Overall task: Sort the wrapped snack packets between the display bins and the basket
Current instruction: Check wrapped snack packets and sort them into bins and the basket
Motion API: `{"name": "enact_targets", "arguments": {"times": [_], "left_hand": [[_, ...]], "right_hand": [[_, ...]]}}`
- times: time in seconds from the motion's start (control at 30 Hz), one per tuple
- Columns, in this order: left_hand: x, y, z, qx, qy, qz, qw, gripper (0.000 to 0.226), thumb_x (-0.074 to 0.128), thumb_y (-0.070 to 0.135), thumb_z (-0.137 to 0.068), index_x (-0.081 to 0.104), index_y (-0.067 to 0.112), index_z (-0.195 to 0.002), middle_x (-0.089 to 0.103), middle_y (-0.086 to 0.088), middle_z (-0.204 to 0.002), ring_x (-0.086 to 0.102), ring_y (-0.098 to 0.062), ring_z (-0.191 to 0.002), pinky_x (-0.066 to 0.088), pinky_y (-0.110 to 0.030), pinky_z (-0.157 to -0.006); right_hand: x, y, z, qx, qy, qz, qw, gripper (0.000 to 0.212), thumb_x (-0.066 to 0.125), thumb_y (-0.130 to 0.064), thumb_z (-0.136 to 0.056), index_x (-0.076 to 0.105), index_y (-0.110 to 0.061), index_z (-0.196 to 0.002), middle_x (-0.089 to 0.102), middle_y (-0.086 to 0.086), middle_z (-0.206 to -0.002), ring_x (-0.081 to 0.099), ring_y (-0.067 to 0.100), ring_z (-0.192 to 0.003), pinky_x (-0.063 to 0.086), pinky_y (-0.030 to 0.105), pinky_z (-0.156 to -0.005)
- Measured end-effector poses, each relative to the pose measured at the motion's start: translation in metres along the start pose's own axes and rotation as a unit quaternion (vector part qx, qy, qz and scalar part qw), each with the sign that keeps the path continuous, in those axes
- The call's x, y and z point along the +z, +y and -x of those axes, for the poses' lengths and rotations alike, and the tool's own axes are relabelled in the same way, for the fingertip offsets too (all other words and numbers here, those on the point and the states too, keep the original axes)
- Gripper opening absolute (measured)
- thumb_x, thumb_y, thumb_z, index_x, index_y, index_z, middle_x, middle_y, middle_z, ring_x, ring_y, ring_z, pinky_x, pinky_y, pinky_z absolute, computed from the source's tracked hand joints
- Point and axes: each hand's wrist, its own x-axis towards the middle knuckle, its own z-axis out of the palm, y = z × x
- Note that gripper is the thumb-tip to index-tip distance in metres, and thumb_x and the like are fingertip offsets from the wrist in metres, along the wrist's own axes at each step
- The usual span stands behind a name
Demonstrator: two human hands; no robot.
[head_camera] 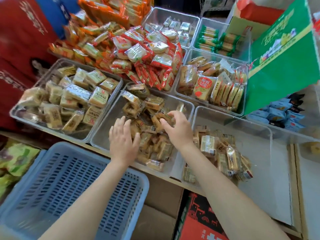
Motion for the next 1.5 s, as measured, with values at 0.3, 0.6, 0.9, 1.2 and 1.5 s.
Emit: {"name": "enact_targets", "arguments": {"times": [0.3,0.6,0.9,1.2,1.5], "left_hand": [[-0.016,-0.064,-0.038,-0.054,-0.004,-0.049,0.997,0.063,0.039,0.044,-0.106,0.025,0.018,-0.162,0.022,-0.001,-0.169,0.006,-0.020,-0.158,0.000,-0.041,-0.125],[-0.012,-0.070,-0.037,-0.048,0.005,-0.025,0.999,0.070,0.024,0.053,-0.100,0.023,0.020,-0.162,0.024,0.002,-0.168,0.006,-0.018,-0.158,-0.003,-0.037,-0.124],[-0.012,-0.070,-0.037,-0.054,0.006,-0.029,0.998,0.071,0.022,0.056,-0.099,0.026,0.021,-0.161,0.026,0.002,-0.168,0.007,-0.018,-0.158,-0.003,-0.036,-0.124],[-0.012,-0.071,-0.036,-0.054,0.010,-0.015,0.998,0.073,0.017,0.059,-0.099,0.027,0.021,-0.161,0.026,0.003,-0.168,0.007,-0.017,-0.158,-0.005,-0.033,-0.122],[-0.015,-0.071,-0.036,-0.035,-0.025,-0.044,0.998,0.079,0.011,0.061,-0.097,0.019,0.019,-0.163,0.017,0.000,-0.170,-0.002,-0.018,-0.158,-0.009,-0.037,-0.124]], "right_hand": [[0.076,-0.043,-0.073,0.054,-0.099,-0.024,0.993,0.058,0.064,-0.041,-0.098,0.048,-0.017,-0.149,0.057,0.003,-0.143,0.054,0.021,-0.131,0.045,0.035,-0.108],[0.121,-0.049,-0.093,0.054,-0.029,-0.040,0.997,0.032,0.063,-0.051,-0.094,0.065,-0.019,-0.096,0.065,0.000,-0.097,0.056,0.013,-0.080,0.038,0.023,-0.061],[0.131,-0.033,-0.088,0.229,-0.083,-0.118,0.963,0.067,0.062,-0.067,-0.089,0.051,-0.009,-0.121,0.070,0.009,-0.109,0.073,0.023,-0.083,0.063,0.044,-0.080],[0.134,-0.047,-0.089,0.281,-0.113,-0.231,0.925,0.055,0.070,-0.052,-0.091,0.056,-0.011,-0.124,0.069,0.003,-0.106,0.065,0.015,-0.088,0.048,0.026,-0.068],[0.094,-0.042,-0.027,0.239,-0.124,-0.258,0.928,0.033,0.072,-0.047,-0.091,0.068,-0.019,-0.106,0.076,0.007,-0.103,0.063,0.015,-0.077,0.048,0.026,-0.064]]}}
